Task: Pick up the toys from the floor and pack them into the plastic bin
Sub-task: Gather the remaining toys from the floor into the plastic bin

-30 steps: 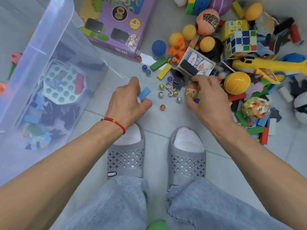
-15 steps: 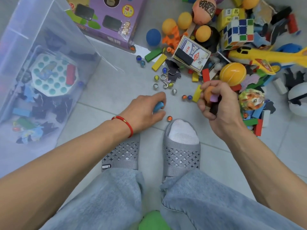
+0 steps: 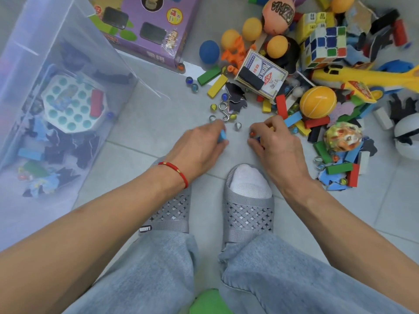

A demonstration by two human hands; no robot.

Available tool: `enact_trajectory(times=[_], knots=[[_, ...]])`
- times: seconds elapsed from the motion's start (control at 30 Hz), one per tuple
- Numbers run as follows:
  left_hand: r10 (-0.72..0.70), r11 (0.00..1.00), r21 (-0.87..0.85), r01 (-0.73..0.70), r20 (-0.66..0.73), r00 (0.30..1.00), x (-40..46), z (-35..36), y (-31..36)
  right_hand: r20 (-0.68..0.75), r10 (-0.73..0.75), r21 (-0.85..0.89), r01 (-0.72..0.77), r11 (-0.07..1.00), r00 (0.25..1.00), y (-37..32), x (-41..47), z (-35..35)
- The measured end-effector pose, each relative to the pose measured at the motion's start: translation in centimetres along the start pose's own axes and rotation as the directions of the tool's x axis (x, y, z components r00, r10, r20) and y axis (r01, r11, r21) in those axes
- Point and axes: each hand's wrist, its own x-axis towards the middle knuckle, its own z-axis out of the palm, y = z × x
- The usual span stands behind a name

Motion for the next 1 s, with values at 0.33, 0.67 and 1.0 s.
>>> enact_trajectory(times=[0.33,0.67,1.0], knots=[[-0.081,0.991,0.094,0.098,-0.171,0.982,1.7,-2.1,-2.2,-0.138,-0.021,0.136,0.04,0.99,0.99,-1.4,1.1,-0.5],[-0.125,0.918,0.362,0.163,-0.125,0.984,3.3,-0.5,-0.6,-0.083,-0.081,0.099,0.089,0.991,0.993,-1.9,2.8,1.3],[-0.6,0.535,-0.665,0.522,0.137,0.789,-1.6,-4.1,2.1,0.317,0.553,0.718,-0.576,0.391,0.77,-3.9,2.3,-1.4]])
